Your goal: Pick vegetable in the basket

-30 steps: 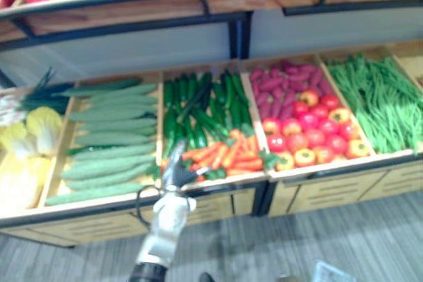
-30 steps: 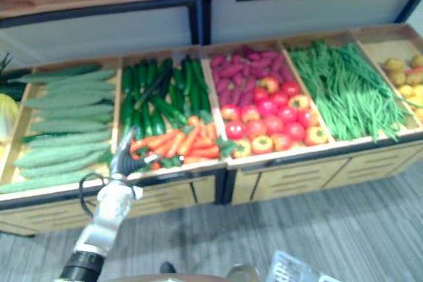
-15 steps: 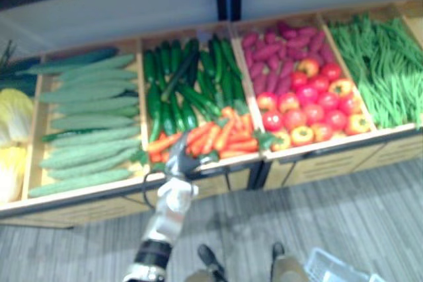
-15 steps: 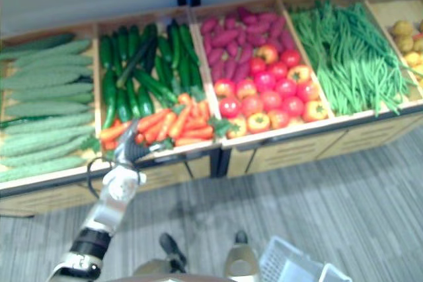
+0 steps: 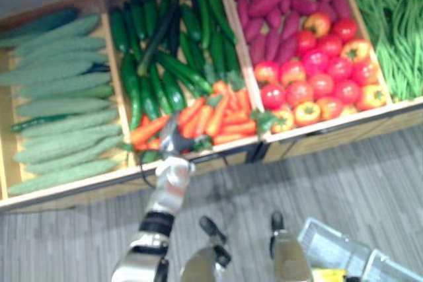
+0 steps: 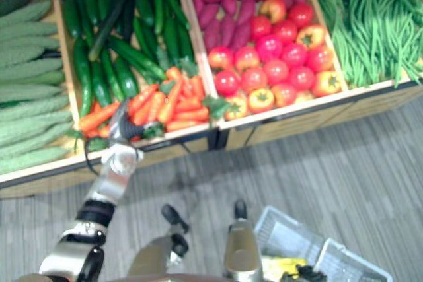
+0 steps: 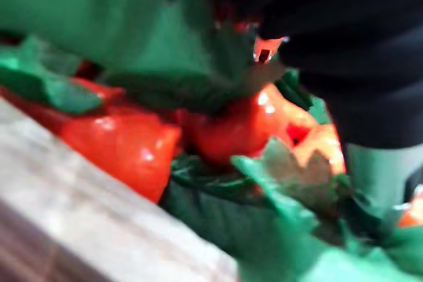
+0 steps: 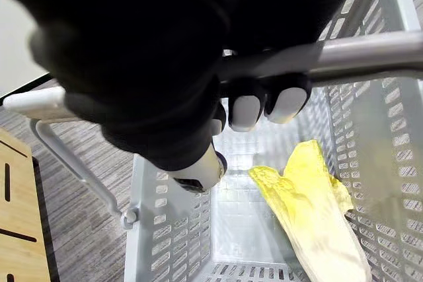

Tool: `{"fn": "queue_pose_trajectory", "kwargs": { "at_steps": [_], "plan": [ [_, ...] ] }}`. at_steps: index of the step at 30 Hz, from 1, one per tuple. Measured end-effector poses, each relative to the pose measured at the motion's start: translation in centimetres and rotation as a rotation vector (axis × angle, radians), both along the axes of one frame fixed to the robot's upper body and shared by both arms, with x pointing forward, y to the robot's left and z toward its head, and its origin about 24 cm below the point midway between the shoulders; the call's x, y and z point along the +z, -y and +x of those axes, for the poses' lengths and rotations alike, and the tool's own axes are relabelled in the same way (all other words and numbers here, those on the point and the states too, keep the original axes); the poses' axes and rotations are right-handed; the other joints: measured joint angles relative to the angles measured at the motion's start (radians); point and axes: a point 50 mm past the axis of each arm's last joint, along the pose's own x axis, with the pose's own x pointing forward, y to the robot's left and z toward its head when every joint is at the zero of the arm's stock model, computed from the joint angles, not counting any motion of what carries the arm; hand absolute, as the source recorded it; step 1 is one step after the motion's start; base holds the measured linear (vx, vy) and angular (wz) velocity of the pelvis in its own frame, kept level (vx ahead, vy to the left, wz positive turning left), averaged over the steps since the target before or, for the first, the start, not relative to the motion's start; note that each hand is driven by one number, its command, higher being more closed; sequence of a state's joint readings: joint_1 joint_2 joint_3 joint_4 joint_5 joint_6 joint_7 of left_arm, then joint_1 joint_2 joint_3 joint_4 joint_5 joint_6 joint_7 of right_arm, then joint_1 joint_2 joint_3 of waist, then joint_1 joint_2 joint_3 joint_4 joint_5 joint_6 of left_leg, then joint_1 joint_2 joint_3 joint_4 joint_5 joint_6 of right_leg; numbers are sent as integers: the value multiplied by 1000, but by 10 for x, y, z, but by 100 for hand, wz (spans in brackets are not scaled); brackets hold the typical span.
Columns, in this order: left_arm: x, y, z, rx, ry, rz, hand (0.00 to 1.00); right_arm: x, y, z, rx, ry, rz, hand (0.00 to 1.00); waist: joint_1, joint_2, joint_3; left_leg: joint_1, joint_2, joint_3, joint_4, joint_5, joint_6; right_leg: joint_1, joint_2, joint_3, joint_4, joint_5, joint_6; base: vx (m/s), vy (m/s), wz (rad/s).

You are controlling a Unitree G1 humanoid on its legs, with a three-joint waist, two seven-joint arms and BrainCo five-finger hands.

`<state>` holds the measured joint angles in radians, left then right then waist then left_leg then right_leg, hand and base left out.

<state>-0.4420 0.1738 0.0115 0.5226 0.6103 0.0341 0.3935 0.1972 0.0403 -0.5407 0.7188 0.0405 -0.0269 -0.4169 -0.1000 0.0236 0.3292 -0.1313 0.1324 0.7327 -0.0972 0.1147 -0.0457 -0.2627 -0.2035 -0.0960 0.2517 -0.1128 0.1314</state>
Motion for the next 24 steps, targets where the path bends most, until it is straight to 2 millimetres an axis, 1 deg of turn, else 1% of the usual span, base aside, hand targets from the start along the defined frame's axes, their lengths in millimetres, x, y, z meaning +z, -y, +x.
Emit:
{"fn": "queue_pose_trajectory", "kwargs": {
  "at_steps": [1,3,4,5,8,11,13,16,19,22,24],
  "plan": [
    [4,0,4,2,7,0,100,1,1,2,-9,4,-11,100,4,3,6,-7,0,3,0,0,0,-10,0,0,3,0,0,71,-45,-7],
    [8,-1,9,6,11,4,100,3,2,5,-13,14,-18,100,12,5,27,-5,1,9,0,0,0,-15,0,1,10,0,0,56,-41,-6],
    [10,-1,12,12,18,3,100,4,3,6,-13,19,-22,100,20,5,36,-6,1,17,0,-5,-6,-18,0,3,10,0,0,34,-30,-8],
    [16,-4,14,35,43,-6,100,5,4,7,-13,27,-28,100,22,4,43,-7,2,27,0,-9,-8,-23,0,9,11,0,0,36,-28,-9],
    [29,-16,20,78,79,-10,100,8,6,13,-6,48,-42,100,22,3,53,-7,2,58,0,-14,-5,-31,-2,18,11,0,0,42,-26,-8],
    [34,-18,25,90,82,-8,100,9,7,14,-3,51,-48,100,22,3,54,-6,2,60,0,-16,-5,-32,-3,17,11,0,0,60,-39,-2],
    [33,-19,25,96,70,-6,100,9,7,14,-2,52,-48,100,22,3,54,-6,3,60,0,-17,-5,-31,-3,15,11,0,0,68,-42,0],
    [33,-17,25,91,69,0,100,9,7,14,-4,52,-47,100,22,2,54,-4,3,59,0,-14,-1,-27,-4,4,11,0,0,101,-60,4],
    [35,-10,24,64,77,20,100,7,5,12,-14,46,-36,100,22,3,54,18,6,54,1,-13,0,5,-5,-23,11,0,0,98,-63,14],
    [45,0,19,24,137,37,100,5,2,7,-21,35,-26,100,23,3,53,50,14,52,1,-14,-1,51,-2,-60,13,-1,-1,82,-67,19],
    [51,1,15,16,179,35,100,4,1,6,-21,27,-20,100,23,4,52,61,18,52,1,-14,-1,67,0,-70,15,-3,-5,93,-94,14]
  ]
}}
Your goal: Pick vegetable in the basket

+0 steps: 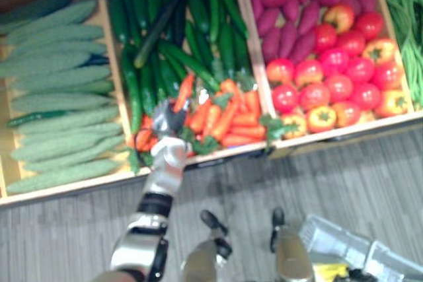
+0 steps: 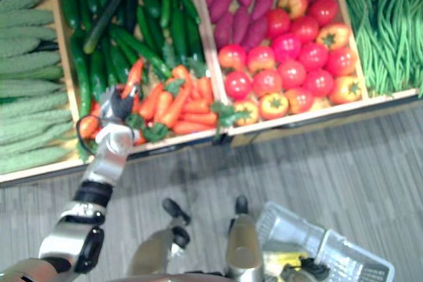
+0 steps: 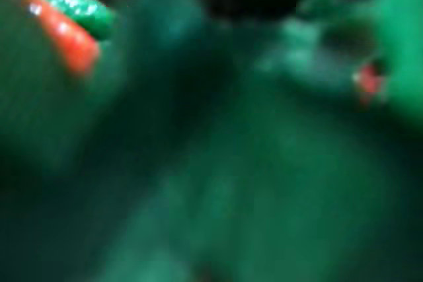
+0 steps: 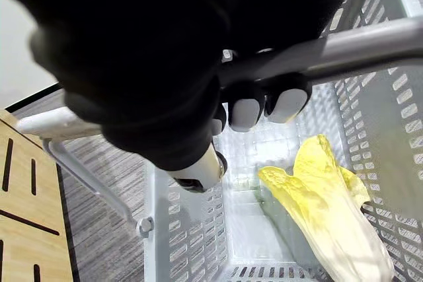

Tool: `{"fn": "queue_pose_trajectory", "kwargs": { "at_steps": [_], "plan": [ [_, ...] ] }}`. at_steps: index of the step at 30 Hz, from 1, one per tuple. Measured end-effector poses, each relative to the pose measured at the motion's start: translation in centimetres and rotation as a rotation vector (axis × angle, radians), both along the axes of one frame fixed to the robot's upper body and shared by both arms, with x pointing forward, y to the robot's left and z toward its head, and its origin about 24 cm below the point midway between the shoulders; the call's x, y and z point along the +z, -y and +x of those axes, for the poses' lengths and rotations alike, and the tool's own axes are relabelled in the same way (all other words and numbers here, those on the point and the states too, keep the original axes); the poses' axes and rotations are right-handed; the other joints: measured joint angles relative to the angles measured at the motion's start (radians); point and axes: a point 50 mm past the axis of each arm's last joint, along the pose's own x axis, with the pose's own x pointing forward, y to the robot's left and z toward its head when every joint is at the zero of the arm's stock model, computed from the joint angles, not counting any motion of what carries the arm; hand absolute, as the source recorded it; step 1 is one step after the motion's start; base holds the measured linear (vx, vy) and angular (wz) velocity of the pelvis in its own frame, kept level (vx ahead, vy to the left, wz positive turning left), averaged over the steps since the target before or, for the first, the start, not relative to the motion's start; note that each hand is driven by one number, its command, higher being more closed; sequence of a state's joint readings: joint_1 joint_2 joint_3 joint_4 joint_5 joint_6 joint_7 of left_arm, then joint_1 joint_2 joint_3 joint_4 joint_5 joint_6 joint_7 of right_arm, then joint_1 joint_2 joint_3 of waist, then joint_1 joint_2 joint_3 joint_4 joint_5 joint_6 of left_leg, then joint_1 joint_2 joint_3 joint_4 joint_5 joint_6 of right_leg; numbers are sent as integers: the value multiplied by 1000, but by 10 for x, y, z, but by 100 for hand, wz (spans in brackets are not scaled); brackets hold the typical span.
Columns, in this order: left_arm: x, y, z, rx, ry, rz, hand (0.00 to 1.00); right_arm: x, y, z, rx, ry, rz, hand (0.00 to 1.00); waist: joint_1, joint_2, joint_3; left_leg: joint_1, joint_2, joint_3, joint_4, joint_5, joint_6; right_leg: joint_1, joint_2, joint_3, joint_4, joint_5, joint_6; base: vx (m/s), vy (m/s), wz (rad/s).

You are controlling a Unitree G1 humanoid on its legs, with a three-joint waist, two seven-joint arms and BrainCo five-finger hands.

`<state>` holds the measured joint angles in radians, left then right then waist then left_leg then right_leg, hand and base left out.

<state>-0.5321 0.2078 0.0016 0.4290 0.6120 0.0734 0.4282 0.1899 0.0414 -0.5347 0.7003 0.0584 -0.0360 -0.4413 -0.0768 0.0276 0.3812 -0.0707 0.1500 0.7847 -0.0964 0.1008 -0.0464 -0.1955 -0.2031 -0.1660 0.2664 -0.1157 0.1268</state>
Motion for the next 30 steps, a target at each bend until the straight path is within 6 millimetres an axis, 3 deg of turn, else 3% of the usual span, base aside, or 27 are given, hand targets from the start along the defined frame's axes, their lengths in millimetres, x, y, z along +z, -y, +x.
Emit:
{"fn": "queue_pose_trajectory", "kwargs": {
  "at_steps": [5,14,16,17,18,20,21,22,23,24,26,29,30],
  "plan": [
    [-7,2,-22,-12,31,-20,100,-7,-3,-8,-2,-36,24,100,-1,3,-4,59,11,-1,0,-1,0,66,16,-3,-7,-3,-4,77,-95,1],
    [-12,7,-49,-50,82,-56,100,-18,1,-34,-12,-153,51,100,-5,18,-93,104,17,-31,0,-2,0,166,44,-5,-100,-3,-5,52,-84,3],
    [-11,9,-54,-67,100,-57,100,-18,2,-36,-9,-165,53,100,-6,17,-94,104,37,-31,61,-38,-4,187,47,1,-113,-3,-5,41,-51,-14],
    [-12,11,-59,-84,103,-61,100,-18,5,-36,1,-172,47,100,-3,13,-95,65,85,-58,229,-101,10,200,44,17,-116,-2,-5,37,-97,-33],
    [-15,12,-63,-89,102,-70,100,-17,7,-35,15,-179,41,100,-3,11,-96,34,113,-118,343,-123,27,205,41,40,-116,-2,-6,32,-146,-71],
    [-19,9,-75,-78,103,-88,100,-14,13,-29,64,-181,13,100,2,10,-98,-55,141,-325,558,-152,26,216,41,109,-116,1,-10,9,-62,-101],
    [-22,9,-82,-73,109,-110,100,-9,23,-22,101,-173,-27,100,9,15,-107,-99,94,-512,591,-231,-15,192,42,178,-119,1,-10,-24,173,-168],
    [-24,10,-87,-71,115,-120,100,-3,32,-14,121,-153,-64,100,28,37,-117,-106,31,-681,547,-280,-39,159,61,253,-123,1,-10,-46,224,-205],
    [-26,10,-89,-65,108,-129,100,2,38,-6,157,-145,-97,100,31,55,-126,-100,-1,-783,491,-289,-43,142,84,291,-125,2,-8,-52,243,-173],
    [-28,11,-90,-62,103,-135,100,3,38,-4,187,-142,-106,100,26,67,-137,-84,2,-813,475,-309,-58,135,99,310,-124,3,-2,-25,131,-123],
    [-27,25,-91,-95,118,-165,100,6,23,3,249,-80,-82,100,0,27,-154,-11,1,-788,362,-332,-87,108,104,361,-123,17,20,-43,103,-74],
    [-29,48,-93,-197,110,-182,100,11,-9,18,291,24,-48,100,14,-44,-180,5,2,-666,340,-328,-82,40,100,457,-106,48,44,-140,63,-102],
    [-27,53,-93,-219,118,-192,100,14,-13,20,304,40,-48,100,11,-49,-182,6,1,-646,340,-329,-81,29,99,463,-108,58,41,-143,21,-96]
  ]
}}
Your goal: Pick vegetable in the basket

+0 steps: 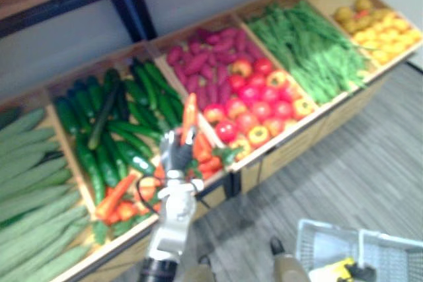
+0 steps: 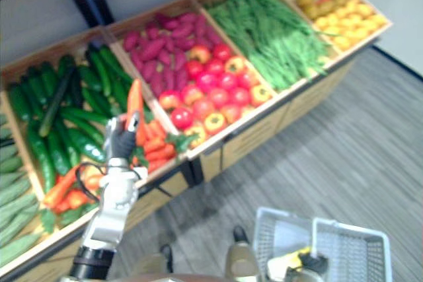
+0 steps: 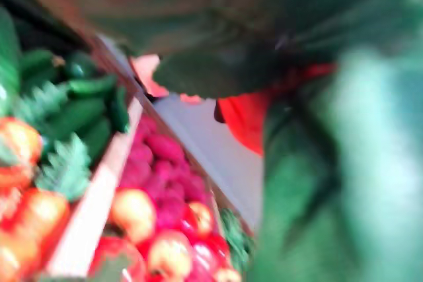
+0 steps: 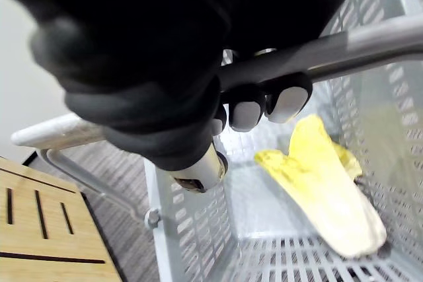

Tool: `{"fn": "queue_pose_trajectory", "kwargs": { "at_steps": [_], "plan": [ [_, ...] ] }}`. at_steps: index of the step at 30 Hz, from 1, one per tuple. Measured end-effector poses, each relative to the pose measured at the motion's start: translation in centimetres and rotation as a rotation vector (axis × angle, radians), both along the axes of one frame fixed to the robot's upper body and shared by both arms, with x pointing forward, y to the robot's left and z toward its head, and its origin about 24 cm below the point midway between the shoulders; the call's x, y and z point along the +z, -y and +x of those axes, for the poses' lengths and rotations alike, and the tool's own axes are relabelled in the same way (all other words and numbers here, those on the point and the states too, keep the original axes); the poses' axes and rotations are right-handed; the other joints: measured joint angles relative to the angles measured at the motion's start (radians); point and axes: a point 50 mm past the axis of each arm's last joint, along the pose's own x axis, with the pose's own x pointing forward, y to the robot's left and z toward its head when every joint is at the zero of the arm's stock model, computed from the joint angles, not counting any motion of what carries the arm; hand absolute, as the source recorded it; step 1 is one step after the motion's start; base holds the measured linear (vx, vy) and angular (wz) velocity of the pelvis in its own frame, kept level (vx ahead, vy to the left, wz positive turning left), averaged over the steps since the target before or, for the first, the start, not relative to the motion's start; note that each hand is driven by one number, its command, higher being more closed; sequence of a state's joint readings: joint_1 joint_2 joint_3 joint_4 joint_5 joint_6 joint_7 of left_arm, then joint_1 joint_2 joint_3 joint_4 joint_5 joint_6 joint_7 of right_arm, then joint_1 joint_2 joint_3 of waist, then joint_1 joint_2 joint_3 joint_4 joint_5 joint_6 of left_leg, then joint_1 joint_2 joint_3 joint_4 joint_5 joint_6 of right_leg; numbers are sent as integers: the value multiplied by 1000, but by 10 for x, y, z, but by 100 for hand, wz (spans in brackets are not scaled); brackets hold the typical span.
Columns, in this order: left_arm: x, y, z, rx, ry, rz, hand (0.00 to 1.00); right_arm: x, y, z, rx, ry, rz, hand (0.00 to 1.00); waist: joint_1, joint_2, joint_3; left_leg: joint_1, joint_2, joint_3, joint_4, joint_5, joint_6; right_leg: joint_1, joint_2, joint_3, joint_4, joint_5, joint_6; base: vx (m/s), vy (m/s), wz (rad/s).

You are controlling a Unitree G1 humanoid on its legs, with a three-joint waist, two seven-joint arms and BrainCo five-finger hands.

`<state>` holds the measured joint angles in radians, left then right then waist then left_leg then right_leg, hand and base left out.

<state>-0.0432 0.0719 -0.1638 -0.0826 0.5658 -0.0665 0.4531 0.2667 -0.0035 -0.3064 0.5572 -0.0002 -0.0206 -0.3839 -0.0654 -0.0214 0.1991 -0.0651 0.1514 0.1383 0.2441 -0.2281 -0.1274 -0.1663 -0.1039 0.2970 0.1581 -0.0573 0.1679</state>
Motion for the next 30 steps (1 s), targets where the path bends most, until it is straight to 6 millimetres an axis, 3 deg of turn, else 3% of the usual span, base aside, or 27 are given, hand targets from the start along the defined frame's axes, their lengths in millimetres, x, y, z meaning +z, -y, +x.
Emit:
{"fn": "queue_pose_trajectory", "kwargs": {
  "at_steps": [1,3,4,5,6,7,8,9,10,11,12,14,15,17,18,19,20,21,23,24,25,26,30],
  "plan": [
    [6,9,-1,-41,29,-6,100,5,-4,6,15,33,-1,100,2,-7,-4,-1,3,44,1,0,4,-30,-8,-28,-4,28,-16,-132,34,-107],
    [13,17,1,-81,61,-6,100,14,-3,19,30,91,-23,100,5,-4,-5,-5,3,119,0,16,27,-77,-28,-172,-23,109,-96,-129,51,-120],
    [17,20,4,-84,75,-23,100,22,-2,33,55,138,-39,100,-2,17,-8,-20,26,165,-32,43,46,-85,-28,-281,-85,173,-180,-149,17,-102],
    [22,20,8,-83,91,-27,100,29,-3,44,66,183,-47,100,-4,22,-2,-11,26,208,-61,60,46,-121,-50,-403,10,106,-215,-146,12,-115],
    [19,18,10,-79,73,-25,100,34,-5,52,84,206,-63,100,-10,19,1,18,21,261,-67,69,45,-144,-99,-537,168,19,-204,-116,29,-116],
    [15,14,9,-69,53,-21,100,35,-8,55,118,206,-75,100,-10,7,1,39,6,300,-42,63,45,-142,-120,-629,197,27,-194,-142,52,-146],
    [10,11,9,-60,26,-22,100,41,-17,66,192,236,-83,100,-13,0,10,36,9,337,0,39,54,-145,-116,-681,203,66,-245,-122,39,-134],
    [7,10,9,-62,14,-19,100,46,-20,74,230,255,-100,100,-12,9,6,36,-4,339,-2,30,60,-141,-95,-668,153,103,-249,-243,47,-190],
    [3,12,8,-70,-7,-36,100,56,-24,87,267,303,-119,100,11,61,-21,39,-1,401,-67,38,99,-91,-17,-663,-25,183,-204,-194,27,-211],
    [1,9,7,-77,-10,-29,100,61,-33,99,285,344,-104,100,30,42,-19,64,13,500,-70,32,98,-99,-48,-771,106,50,-250,-282,5,-249],
    [-6,10,6,-85,-42,-38,100,66,-41,108,325,374,-96,100,31,42,-19,69,26,563,-70,33,99,-96,-94,-856,262,-82,-242,-171,-77,-191],
    [-19,15,3,-122,-104,-46,100,69,-52,114,378,393,-74,100,42,32,-20,84,37,652,-64,39,92,-33,-119,-891,228,-154,-164,-86,-139,-156],
    [-32,17,0,-129,-166,-53,100,72,-60,119,428,407,-68,100,44,52,-17,88,73,701,-48,42,86,-25,-58,-864,147,-112,-178,9,-190,-127],
    [-43,19,-2,-139,-215,-51,100,71,-68,118,477,397,-66,100,38,60,-17,103,106,723,-21,49,73,0,-4,-835,89,-82,-196,65,-192,-86],
    [-53,23,-7,-145,-260,-63,100,68,-79,115,538,379,-49,100,41,54,-13,119,175,738,71,44,68,41,48,-797,37,-62,-222,84,-185,-106],
    [-61,25,-9,-150,-298,-75,100,65,-87,112,578,368,-32,100,43,49,-10,116,232,720,190,38,72,77,88,-752,5,-54,-232,60,-175,-140],
    [-68,26,-12,-153,-327,-89,100,66,-95,110,617,374,-15,100,46,49,-10,83,268,624,302,10,85,100,119,-708,-22,-45,-239,29,-111,-116],
    [-70,26,-13,-151,-338,-100,100,68,-98,111,634,386,-10,100,48,49,-10,57,258,547,331,-6,85,102,130,-675,-30,-38,-238,17,-73,-147],
    [-80,24,-20,-144,-382,-111,100,79,-111,114,693,440,4,100,75,47,-9,-28,101,192,283,-52,59,103,149,-559,-70,0,-233,15,-31,-165],
    [-82,24,-22,-143,-389,-110,100,80,-115,115,708,450,8,100,79,45,-8,-31,56,115,240,-58,52,105,149,-534,-75,5,-230,19,7,-139],
    [-85,26,-25,-150,-404,-108,100,81,-117,116,719,462,14,100,84,49,-10,-31,-5,10,135,-36,71,108,154,-502,-77,13,-232,37,57,-90],
    [-87,30,-27,-166,-412,-108,100,82,-117,116,722,463,19,100,83,57,-15,-37,-19,8,61,40,90,112,164,-491,-77,14,-231,45,80,-64],
    [-96,38,-28,-201,-455,-91,100,85,-118,115,718,484,59,100,85,23,-22,1,-46,40,-53,71,87,111,144,-476,-101,28,-210,46,124,-3]
  ]
}}
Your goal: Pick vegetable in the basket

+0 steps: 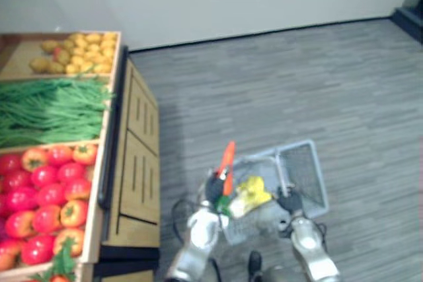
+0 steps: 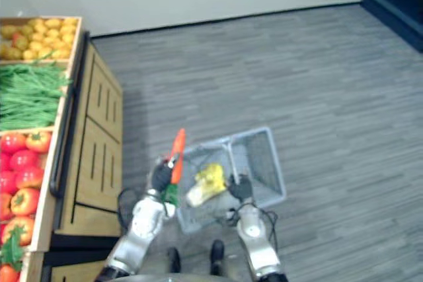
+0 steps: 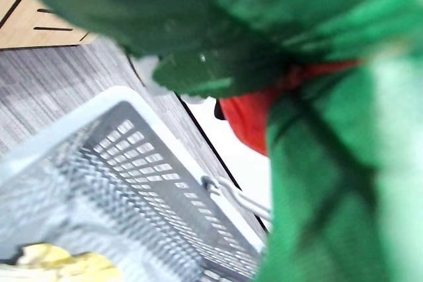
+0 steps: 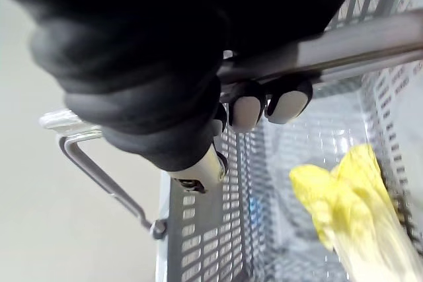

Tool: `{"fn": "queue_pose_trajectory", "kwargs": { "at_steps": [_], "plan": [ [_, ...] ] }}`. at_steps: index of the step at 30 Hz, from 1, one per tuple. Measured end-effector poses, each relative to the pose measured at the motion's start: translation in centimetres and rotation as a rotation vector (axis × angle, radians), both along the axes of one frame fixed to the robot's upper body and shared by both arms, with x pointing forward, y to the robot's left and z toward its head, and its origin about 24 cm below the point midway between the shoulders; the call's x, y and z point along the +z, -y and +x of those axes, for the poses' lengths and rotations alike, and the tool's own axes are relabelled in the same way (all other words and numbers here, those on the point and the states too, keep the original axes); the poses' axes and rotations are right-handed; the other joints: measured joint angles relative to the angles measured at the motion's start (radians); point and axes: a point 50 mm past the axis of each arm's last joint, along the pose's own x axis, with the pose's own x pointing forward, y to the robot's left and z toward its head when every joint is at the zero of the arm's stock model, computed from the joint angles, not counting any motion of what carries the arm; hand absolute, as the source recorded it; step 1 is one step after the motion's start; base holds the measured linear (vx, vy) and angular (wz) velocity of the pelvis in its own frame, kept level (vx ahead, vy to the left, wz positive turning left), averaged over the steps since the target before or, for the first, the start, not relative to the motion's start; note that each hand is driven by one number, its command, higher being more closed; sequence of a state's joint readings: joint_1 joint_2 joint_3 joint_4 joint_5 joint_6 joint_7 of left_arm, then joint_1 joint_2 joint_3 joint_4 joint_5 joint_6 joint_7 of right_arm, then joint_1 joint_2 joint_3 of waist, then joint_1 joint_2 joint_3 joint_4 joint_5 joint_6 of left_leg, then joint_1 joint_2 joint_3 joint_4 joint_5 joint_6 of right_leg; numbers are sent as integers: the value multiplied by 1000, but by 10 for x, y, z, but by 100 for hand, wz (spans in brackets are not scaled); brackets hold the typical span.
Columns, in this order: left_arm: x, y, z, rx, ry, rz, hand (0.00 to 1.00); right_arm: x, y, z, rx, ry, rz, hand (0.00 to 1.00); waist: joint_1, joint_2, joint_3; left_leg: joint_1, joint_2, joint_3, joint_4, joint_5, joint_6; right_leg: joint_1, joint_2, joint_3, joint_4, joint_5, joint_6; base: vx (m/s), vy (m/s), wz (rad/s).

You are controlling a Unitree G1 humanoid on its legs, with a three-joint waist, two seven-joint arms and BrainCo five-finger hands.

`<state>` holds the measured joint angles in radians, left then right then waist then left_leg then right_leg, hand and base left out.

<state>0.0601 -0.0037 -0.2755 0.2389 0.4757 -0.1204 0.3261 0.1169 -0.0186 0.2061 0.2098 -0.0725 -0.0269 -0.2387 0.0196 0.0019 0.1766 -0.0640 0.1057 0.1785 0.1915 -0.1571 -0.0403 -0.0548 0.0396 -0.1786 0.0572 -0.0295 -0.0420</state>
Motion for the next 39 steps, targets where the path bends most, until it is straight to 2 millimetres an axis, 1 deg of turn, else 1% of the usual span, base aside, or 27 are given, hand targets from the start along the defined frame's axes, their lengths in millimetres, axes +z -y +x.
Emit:
{"fn": "queue_pose_trajectory", "kwargs": {
  "at_steps": [2,4,6,9,12,17,18,21,24,26,29,32,34,37,39],
  "plan": [
    [-11,1,-4,-16,-57,24,100,7,0,-4,-10,23,50,100,-1,-1,-1,29,-29,7,-73,34,14,5,-20,10,-28,16,22,40,136,-4],
    [-15,0,-5,-17,-82,34,100,14,0,-5,-24,49,87,100,-2,-2,-1,48,-42,17,-103,45,18,14,-28,19,-43,24,29,50,120,-10],
    [-19,5,-4,-47,-102,50,100,21,-2,-7,-33,74,136,100,-3,-5,-3,53,-52,30,-105,46,18,29,-37,27,-70,38,38,52,115,-9],
    [-22,15,-4,-100,-120,69,100,25,-10,-7,10,86,208,100,-14,-11,-7,59,-63,33,-116,48,22,43,-44,34,-104,61,42,28,93,-5],
    [-26,21,-3,-138,-136,86,100,29,-19,-9,47,96,244,100,-15,-11,-7,64,-68,36,-128,55,27,44,-46,42,-114,71,43,-10,44,-8],
    [-31,33,1,-221,-160,130,100,29,-32,-12,112,81,296,100,-17,-16,-7,66,-74,33,-157,75,33,38,-47,43,-132,89,40,-52,11,-1],
    [-32,35,3,-237,-164,143,0,29,-35,-13,126,76,310,100,-18,-19,-7,65,-74,34,-160,78,34,37,-47,44,-135,92,41,-72,5,-2],
    [-31,42,11,-285,-150,196,0,28,-43,-17,164,60,353,100,-18,-36,-9,59,-77,35,-175,89,35,30,-47,46,-150,102,44,-45,5,-2],
    [-27,44,18,-295,-137,213,0,28,-47,-20,177,52,384,100,-20,-44,-10,51,-80,35,-185,98,37,21,-48,46,-155,111,42,-11,4,0],
    [-24,47,23,-305,-124,226,0,29,-47,-20,178,55,386,100,-22,-46,-10,51,-83,35,-189,104,39,21,-51,45,-159,115,46,12,32,1],
    [-22,52,24,-327,-115,238,0,31,-47,-19,181,66,388,100,-25,-46,-10,51,-86,35,-189,104,39,22,-54,45,-161,122,46,28,42,0],
    [-22,50,25,-323,-113,239,0,34,-45,-18,178,79,386,100,-37,-46,-10,55,-89,35,-189,105,39,26,-57,45,-161,124,48,23,44,1],
    [-22,48,26,-320,-112,244,0,34,-42,-17,166,82,383,100,-43,-46,-10,64,-91,35,-190,105,39,35,-59,45,-161,124,48,7,38,1],
    [-20,42,29,-291,-107,239,0,30,-31,-18,119,75,371,100,-43,-46,-10,77,-92,30,-190,105,40,50,-60,41,-162,124,48,-15,30,4],
    [-18,32,32,-252,-105,231,0,27,-22,-18,81,66,360,100,-47,-46,-10,81,-92,28,-191,107,43,56,-60,32,-162,125,50,-28,13,6]
  ]
}}
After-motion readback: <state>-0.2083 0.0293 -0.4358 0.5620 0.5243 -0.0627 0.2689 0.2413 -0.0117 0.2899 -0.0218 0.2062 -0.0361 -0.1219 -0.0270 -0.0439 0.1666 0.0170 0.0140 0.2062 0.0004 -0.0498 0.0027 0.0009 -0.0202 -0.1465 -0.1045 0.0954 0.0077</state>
